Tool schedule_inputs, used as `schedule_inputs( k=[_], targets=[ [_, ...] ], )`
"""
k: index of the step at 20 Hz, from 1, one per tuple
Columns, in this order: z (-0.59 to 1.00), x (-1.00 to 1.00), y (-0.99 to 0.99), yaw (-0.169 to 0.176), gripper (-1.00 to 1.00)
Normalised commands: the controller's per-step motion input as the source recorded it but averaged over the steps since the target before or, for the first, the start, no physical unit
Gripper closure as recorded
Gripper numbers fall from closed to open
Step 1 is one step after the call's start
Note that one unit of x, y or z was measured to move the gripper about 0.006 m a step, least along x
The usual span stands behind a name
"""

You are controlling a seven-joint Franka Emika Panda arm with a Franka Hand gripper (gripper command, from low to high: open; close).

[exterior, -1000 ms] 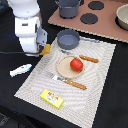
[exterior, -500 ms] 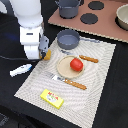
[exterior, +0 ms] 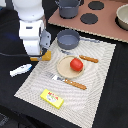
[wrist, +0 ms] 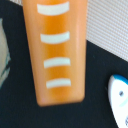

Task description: Interact with the objects in diverse but meaningful ways.

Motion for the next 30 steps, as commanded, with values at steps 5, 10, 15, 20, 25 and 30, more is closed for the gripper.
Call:
schedule_inputs(
  k=[5,10,15,20,25,30],
  targets=[
    [0.09,-0.15,-0.80,0.047,-1.00],
    [0.00,-0.11,-0.73,0.061,-1.00],
    [0.00,-0.02,-0.36,0.050,-1.00],
    [-0.07,0.16,-0.16,0.018,-1.00],
    [-0.23,0.08,-0.25,0.035,-1.00],
    [-0.13,-0.05,-0.44,0.122,-1.00]
  ],
)
